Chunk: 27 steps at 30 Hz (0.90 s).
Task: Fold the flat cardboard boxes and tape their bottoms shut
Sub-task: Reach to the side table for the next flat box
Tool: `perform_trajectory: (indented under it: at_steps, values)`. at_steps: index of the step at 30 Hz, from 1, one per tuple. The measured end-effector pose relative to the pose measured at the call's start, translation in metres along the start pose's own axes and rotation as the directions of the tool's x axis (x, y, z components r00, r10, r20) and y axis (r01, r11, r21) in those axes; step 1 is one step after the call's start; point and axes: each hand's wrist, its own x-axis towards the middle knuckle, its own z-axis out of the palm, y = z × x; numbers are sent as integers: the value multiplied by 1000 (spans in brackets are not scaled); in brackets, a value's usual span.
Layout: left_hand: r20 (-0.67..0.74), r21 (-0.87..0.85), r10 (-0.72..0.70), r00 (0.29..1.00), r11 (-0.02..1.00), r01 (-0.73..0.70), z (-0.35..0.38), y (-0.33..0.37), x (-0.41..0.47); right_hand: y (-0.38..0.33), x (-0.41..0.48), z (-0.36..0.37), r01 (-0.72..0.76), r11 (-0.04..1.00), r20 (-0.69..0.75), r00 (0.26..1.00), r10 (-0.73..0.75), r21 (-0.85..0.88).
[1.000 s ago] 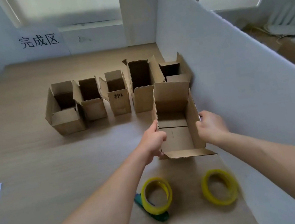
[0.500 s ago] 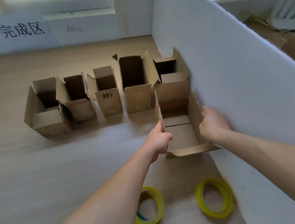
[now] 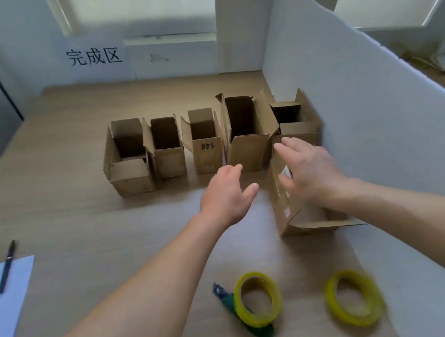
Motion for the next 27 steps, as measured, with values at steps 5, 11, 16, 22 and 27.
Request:
perform_trajectory:
  at_steps: [5, 11, 16, 22, 27]
  values:
    - [-172, 217, 21, 985, 976, 17, -68, -42, -50, -78, 7, -19, 201, 977, -52, 978, -204, -70]
    - [-283, 324, -53, 958, 935, 147, -137, -89, -133, -178, -1, -38, 417, 908, -109, 902, -419, -39]
    - [-366, 324, -188, 911, 892, 314, -168, -111, -210, -241, -25, -50, 563, 826, -116, 822, -557, 22]
    - [-495, 316, -364, 789, 770, 554, -179, -109, -325, -297, -74, -63, 692, 720, -124, 720, -683, 53]
    - [-585, 223, -505, 634, 652, 725, -169, -90, -436, -344, -144, -73, 793, 605, -118, 609, -784, 77]
